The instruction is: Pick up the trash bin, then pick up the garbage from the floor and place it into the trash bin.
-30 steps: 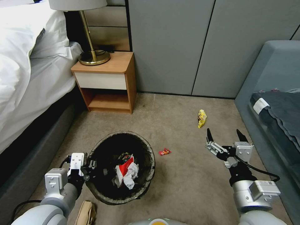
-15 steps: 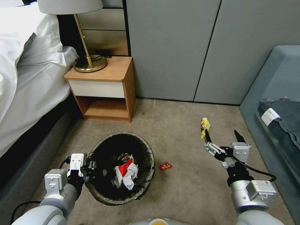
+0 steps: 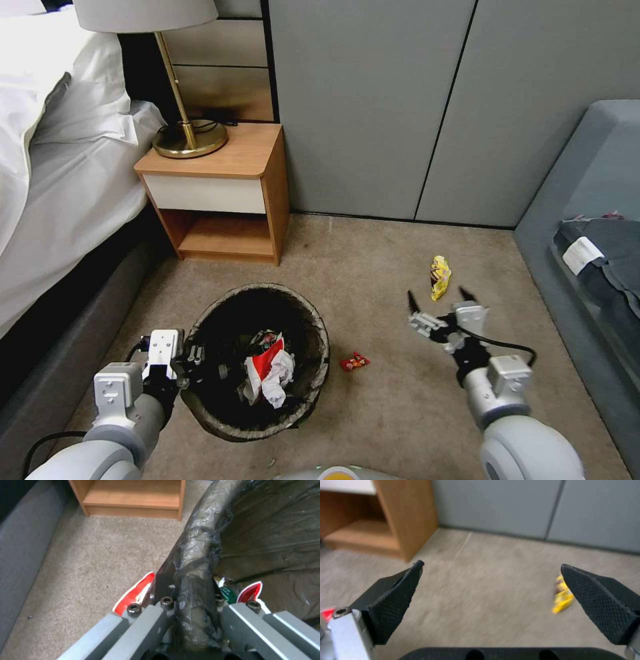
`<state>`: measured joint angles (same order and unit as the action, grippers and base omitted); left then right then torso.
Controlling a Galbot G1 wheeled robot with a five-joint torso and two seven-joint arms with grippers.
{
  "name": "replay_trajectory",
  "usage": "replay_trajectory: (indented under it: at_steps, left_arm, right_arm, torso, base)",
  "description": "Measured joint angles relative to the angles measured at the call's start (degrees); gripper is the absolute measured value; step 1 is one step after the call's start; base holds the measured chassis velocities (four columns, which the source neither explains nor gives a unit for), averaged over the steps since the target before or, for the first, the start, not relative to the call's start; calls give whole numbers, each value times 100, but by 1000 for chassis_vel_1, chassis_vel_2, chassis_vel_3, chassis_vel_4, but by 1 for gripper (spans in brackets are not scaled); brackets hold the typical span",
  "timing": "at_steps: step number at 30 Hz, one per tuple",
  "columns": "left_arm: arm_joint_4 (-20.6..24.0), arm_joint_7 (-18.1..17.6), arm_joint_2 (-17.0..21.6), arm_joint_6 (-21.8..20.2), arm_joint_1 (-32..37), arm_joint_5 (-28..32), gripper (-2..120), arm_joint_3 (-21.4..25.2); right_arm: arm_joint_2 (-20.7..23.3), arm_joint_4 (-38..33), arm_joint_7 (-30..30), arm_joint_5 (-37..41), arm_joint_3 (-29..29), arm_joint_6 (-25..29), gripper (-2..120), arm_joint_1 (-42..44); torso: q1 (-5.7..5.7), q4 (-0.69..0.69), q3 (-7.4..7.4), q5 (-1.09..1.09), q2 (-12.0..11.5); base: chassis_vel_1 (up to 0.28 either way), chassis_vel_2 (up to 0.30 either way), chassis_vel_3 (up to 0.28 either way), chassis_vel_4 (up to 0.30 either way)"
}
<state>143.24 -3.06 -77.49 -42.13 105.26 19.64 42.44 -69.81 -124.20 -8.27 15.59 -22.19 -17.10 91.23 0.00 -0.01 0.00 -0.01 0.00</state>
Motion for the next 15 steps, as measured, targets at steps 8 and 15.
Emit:
replay_trajectory:
  at_steps: [8,15]
  left_arm:
    - [0,-14,-30,0,120,-1,2,44]
    - [0,-21,-15,0,166,-2,2,108]
  right_arm:
    - [319,1384,183,494,684,-440,100,-904]
    - [790,2017,1040,685,804,-804,100,-1274]
  torso:
    - [0,2,0,3,0]
    - [0,0,0,0,0]
  base:
    - [0,0,0,0]
    - [0,0,0,0]
